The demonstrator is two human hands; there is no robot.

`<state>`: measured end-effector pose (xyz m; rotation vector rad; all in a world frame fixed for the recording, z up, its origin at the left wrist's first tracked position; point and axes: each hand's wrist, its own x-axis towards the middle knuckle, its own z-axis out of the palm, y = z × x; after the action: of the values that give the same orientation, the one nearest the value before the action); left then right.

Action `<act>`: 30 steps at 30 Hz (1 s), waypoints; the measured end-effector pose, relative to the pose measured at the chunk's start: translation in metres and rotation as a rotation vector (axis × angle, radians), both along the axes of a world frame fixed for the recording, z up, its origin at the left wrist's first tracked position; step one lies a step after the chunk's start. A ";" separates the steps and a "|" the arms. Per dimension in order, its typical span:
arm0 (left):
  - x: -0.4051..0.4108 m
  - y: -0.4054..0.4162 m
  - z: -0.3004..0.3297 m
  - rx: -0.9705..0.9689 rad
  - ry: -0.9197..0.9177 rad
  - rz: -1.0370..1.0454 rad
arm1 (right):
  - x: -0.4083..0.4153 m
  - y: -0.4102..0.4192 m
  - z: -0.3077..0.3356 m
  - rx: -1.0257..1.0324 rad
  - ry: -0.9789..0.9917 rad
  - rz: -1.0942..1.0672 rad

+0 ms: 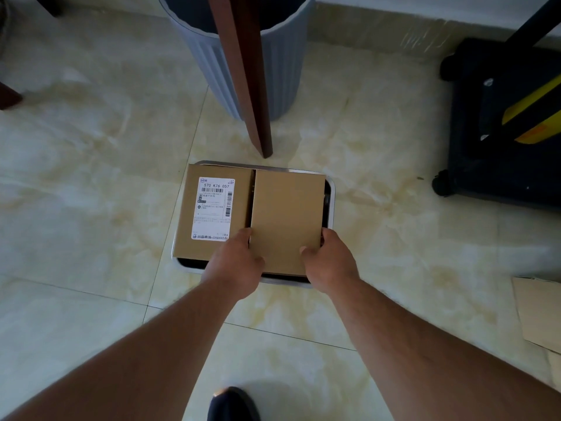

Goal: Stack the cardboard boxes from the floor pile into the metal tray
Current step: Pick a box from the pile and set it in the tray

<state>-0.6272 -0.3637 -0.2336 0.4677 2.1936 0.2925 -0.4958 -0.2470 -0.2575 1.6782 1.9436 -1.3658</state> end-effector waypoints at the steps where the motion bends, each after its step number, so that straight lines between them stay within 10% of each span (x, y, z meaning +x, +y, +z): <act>1: 0.000 0.000 -0.001 -0.005 -0.005 -0.005 | 0.000 0.001 -0.002 -0.001 -0.001 0.003; 30: 0.009 0.017 0.013 -0.085 -0.019 -0.071 | 0.002 0.006 -0.006 -0.068 -0.019 -0.015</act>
<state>-0.6179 -0.3465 -0.2210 0.4916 2.1566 0.1639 -0.4940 -0.2414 -0.2631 1.6721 1.8568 -1.4002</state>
